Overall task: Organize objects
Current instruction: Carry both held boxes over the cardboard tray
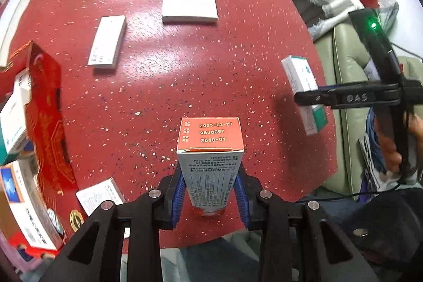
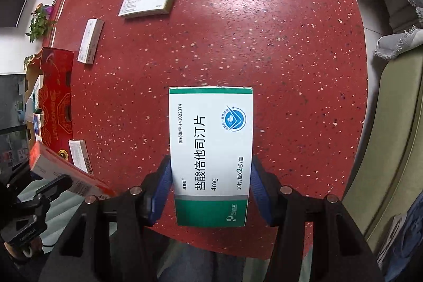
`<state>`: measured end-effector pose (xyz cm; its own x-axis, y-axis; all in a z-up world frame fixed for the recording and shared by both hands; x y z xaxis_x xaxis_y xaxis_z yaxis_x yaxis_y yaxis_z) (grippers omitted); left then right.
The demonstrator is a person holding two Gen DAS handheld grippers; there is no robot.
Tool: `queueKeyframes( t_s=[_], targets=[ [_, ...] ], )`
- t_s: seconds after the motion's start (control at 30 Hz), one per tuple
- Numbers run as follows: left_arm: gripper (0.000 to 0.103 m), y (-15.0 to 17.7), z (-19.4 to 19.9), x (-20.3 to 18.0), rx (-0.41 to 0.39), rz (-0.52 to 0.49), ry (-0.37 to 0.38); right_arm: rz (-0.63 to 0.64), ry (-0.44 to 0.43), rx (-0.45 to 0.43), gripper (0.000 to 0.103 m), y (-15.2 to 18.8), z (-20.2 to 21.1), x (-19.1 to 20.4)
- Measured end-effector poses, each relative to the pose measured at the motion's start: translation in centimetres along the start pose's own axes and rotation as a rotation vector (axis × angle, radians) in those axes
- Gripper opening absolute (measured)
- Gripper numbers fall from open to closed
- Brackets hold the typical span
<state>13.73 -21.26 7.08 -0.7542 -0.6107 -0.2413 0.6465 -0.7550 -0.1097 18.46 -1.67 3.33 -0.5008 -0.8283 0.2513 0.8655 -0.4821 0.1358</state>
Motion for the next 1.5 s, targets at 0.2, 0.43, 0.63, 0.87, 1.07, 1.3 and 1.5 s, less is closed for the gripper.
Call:
queueKeyframes(
  t_s=[0.2,0.43,0.63,0.87,1.07,1.3,1.5],
  targets=[
    [0.035,0.7,3.1,1.2,-0.101,0.000,-0.018,0.020,0.020,-0.032,0.056,0.7,-0.8,3.8],
    [0.035,2.5,4.6,3.4,-0.152,0.010,0.011,0.041,0.049,-0.029,0.056,3.6,-1.5,7.8],
    [0.035,3.8,6.4,5.1,-0.202,-0.015,-0.004,0.098,0.090,-0.097,0.056,4.0,0.1,11.9],
    [0.035,4.9,10.8,10.2,-0.302,0.175,-0.096,0.193,0.056,-0.189,0.056,2.3,3.3,18.3],
    [0.035,7.6,14.5,15.7,-0.346,0.394,-0.266,0.351,-0.007,-0.208,0.056,1.5,4.7,26.2],
    [0.035,11.5,16.6,20.4,-0.367,0.594,-0.369,0.536,-0.064,-0.195,0.056,2.1,5.2,34.2],
    [0.035,13.7,16.6,22.2,-0.359,0.688,-0.396,0.647,-0.082,-0.174,0.056,3.4,4.4,39.0]
  ],
)
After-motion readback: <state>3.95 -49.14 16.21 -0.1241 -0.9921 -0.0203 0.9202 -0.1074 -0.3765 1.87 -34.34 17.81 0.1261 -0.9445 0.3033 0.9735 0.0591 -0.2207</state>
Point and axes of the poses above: each gripper's, at about its wrist camera, not at the fingertips, and z roughly against the way its jaws point, x to its left, y to its underside, the point moved 4 cm from there along -z, roughly the way its jaws point, and after that the axes turned 7 degrees about -z, right-handed, at the moved point
